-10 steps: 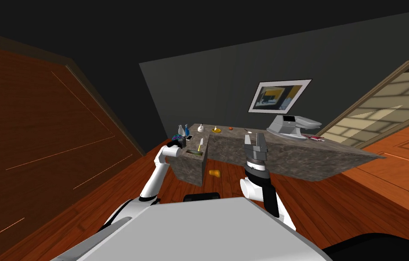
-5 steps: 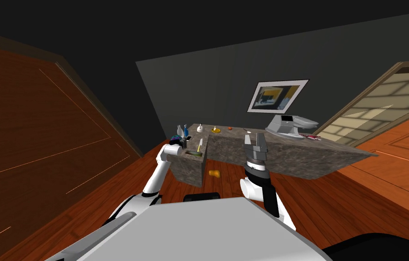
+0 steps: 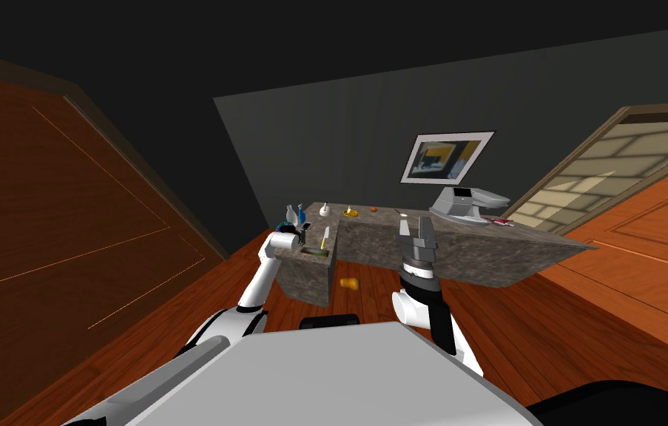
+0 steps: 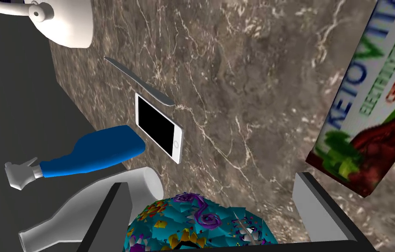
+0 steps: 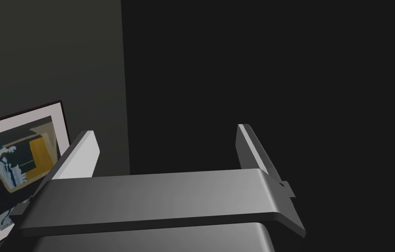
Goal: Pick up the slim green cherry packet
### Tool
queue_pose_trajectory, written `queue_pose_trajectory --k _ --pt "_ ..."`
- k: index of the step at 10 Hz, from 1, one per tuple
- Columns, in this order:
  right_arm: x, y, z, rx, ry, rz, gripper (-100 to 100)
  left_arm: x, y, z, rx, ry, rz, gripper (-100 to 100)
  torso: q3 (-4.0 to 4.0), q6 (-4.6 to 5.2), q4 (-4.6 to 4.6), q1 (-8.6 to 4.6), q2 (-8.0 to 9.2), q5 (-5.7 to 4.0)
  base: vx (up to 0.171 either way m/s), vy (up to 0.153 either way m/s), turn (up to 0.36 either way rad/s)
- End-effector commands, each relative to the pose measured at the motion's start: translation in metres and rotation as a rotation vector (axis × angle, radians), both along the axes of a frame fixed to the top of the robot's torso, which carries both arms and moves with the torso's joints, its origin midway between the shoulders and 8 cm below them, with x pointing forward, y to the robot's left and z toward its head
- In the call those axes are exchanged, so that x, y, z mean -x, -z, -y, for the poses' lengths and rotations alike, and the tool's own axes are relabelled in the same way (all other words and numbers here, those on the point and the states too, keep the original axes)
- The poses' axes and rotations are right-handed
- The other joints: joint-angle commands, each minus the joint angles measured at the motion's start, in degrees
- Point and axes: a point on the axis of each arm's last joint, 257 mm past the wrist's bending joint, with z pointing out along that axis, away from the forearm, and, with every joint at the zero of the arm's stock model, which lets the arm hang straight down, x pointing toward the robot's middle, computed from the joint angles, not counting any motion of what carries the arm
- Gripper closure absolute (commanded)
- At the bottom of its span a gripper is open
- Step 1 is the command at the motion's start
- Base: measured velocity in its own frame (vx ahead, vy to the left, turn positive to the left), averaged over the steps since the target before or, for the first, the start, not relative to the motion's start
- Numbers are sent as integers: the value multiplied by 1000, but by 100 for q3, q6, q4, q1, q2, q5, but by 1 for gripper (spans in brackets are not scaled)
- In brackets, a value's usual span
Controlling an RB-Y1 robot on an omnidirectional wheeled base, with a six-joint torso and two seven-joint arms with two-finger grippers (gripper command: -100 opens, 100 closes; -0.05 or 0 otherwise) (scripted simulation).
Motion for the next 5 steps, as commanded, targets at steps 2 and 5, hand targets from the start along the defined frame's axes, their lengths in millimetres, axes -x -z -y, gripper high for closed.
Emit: queue_pose_trajectory --k 2,5 --pt "0 0 0 0 0 0 0 5 11 3 -10 1 -74 -100 2 0 1 -1 3 0 17 6 -34" --pt "0 0 0 0 0 0 0 15 25 3 -22 0 -163 -100 0 2 0 -1 -1 0 23 10 -68"
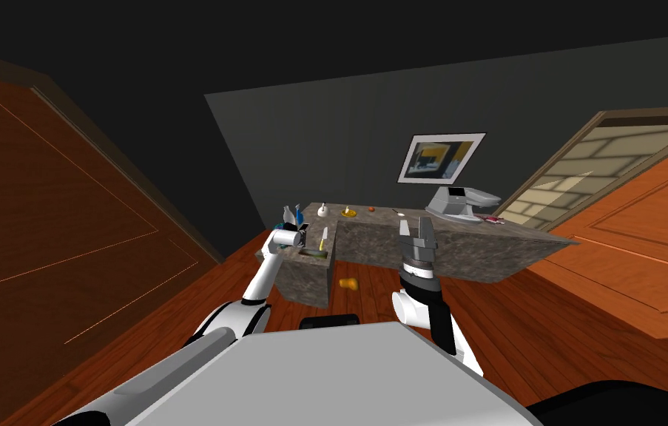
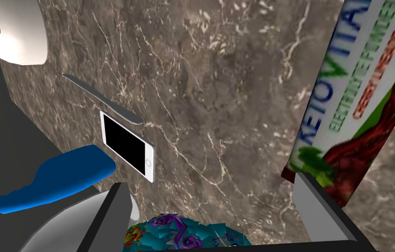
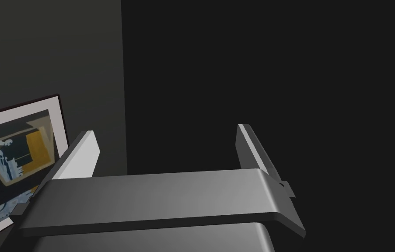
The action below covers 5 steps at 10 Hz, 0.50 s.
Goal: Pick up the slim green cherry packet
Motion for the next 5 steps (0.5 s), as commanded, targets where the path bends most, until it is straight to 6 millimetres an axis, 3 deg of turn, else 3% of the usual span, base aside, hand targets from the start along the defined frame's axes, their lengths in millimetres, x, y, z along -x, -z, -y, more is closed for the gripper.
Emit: queue_pose_trajectory --k 1,5 --pt "0 0 0 0 0 0 0 7 7 -1 -6 -2 -38 -100 0 0 0 0 0 0 11 2 8" --pt "0 0 0 0 0 0 0 21 24 -1 -21 0 -161 -100 3 -1 1 -1 6 0 13 3 -64"
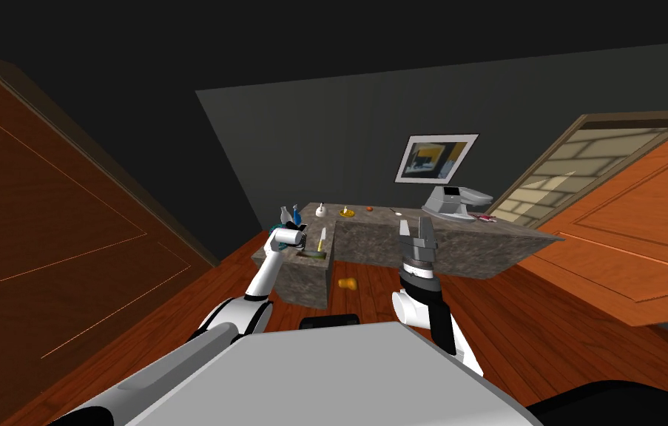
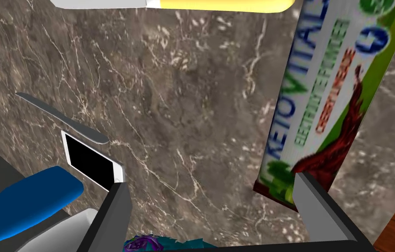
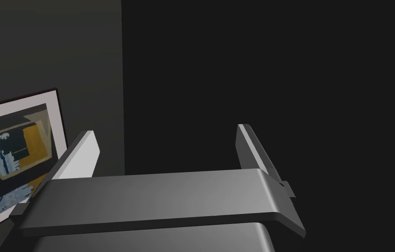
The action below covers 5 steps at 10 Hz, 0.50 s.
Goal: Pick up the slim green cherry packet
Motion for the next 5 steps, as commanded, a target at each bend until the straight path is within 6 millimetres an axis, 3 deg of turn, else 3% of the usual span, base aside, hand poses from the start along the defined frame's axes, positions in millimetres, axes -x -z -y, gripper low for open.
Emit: queue_pose_trajectory --k 1,5 --pt "0 0 0 0 0 0 0 8 6 -2 -7 0 -50 -100 0 0 0 0 0 0 16 6 -63" --pt "0 0 0 0 0 0 0 29 23 -5 -23 1 -184 -100 -1 -1 -1 -1 -2 0 18 1 -78"
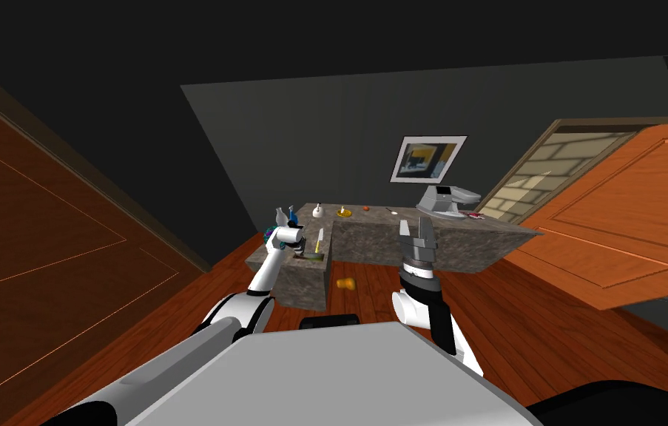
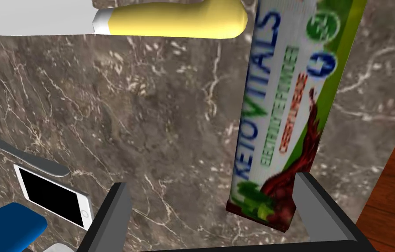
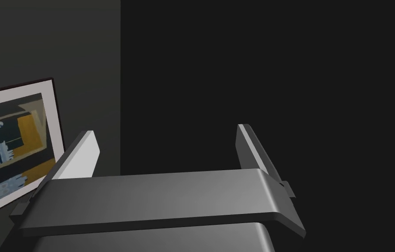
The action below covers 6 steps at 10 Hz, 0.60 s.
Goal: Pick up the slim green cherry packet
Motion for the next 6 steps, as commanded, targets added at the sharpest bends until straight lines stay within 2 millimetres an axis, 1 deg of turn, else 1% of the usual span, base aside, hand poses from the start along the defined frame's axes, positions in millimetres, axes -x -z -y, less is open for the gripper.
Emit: queue_pose_trajectory --k 1,2,5,6 --pt "0 0 0 0 0 0 0 6 3 -1 -4 -1 -28 -100 0 0 0 0 0 0 6 2 8" --pt "0 0 0 0 0 0 0 14 9 -3 -9 1 -81 -100 2 -1 1 1 3 0 10 -2 -116" --pt "0 0 0 0 0 0 0 30 17 -5 -18 1 -161 -100 1 2 0 -1 2 0 14 0 -71" --pt "0 0 0 0 0 0 0 41 23 -7 -22 2 -216 -100 1 -1 0 -1 2 0 25 -7 -100"
